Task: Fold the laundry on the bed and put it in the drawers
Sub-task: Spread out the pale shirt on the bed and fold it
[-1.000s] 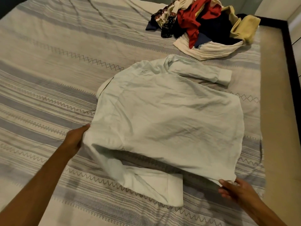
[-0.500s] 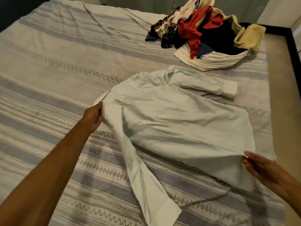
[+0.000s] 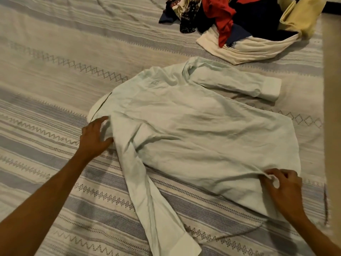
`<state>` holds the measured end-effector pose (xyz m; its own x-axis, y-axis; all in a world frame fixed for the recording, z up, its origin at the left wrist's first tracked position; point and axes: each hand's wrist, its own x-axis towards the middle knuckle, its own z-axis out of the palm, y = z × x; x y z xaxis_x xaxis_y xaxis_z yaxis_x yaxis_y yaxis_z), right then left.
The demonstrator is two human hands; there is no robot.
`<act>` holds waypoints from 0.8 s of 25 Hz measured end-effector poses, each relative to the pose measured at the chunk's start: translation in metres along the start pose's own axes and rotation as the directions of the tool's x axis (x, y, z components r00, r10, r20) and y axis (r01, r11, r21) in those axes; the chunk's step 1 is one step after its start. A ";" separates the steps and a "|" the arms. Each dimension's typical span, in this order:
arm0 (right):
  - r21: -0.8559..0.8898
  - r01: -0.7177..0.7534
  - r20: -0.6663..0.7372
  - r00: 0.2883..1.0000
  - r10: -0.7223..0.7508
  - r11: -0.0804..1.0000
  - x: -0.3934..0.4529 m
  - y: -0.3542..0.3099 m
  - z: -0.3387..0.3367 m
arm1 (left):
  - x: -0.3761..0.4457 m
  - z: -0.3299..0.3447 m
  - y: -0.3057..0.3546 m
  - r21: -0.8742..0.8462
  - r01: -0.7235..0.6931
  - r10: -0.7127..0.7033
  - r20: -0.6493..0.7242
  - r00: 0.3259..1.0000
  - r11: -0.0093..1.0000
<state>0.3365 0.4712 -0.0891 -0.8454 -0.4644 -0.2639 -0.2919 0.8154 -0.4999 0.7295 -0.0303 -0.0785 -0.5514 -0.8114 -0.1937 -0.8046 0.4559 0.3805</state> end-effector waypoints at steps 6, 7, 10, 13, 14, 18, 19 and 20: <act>0.315 -0.082 0.088 0.994 0.057 0.945 0.012 0.001 -0.025 | 0.046 -0.003 0.018 0.201 0.088 -0.125 0.176 0.977 0.976; 0.378 -0.166 0.110 0.985 0.133 0.911 0.013 -0.001 -0.030 | 0.047 -0.001 0.018 0.076 0.089 -0.097 0.109 0.989 0.993; 0.477 -0.245 0.116 0.970 0.215 0.844 0.018 0.000 -0.032 | 0.035 0.002 0.008 -0.185 0.042 -0.064 -0.115 0.991 0.982; 0.220 -0.028 -0.028 0.999 0.035 0.975 0.013 -0.002 -0.020 | 0.017 0.010 0.004 -0.079 0.145 -0.156 -0.147 0.977 0.986; 0.064 0.054 -0.118 0.992 -0.047 0.996 0.010 -0.006 -0.016 | 0.008 0.015 0.005 -0.051 0.155 -0.162 -0.205 0.965 0.987; -0.083 0.263 -0.194 0.942 -0.275 0.961 -0.042 -0.059 0.025 | -0.058 0.044 0.019 -0.185 0.139 -0.212 -0.468 0.858 0.973; -0.040 0.266 -0.105 0.958 -0.268 0.963 -0.056 -0.083 0.037 | -0.079 0.057 0.021 -0.279 0.156 -0.271 -0.439 0.857 0.948; -0.010 0.322 -0.019 0.946 -0.322 0.947 -0.067 -0.097 0.047 | -0.098 0.070 0.023 -0.376 0.185 -0.328 -0.363 0.872 0.908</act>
<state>0.4427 0.4073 -0.0612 -0.7145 -0.6958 -0.0731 -0.5530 0.6257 -0.5503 0.7498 0.0858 -0.1144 -0.1370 -0.9900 0.0344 -0.7498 0.1264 0.6495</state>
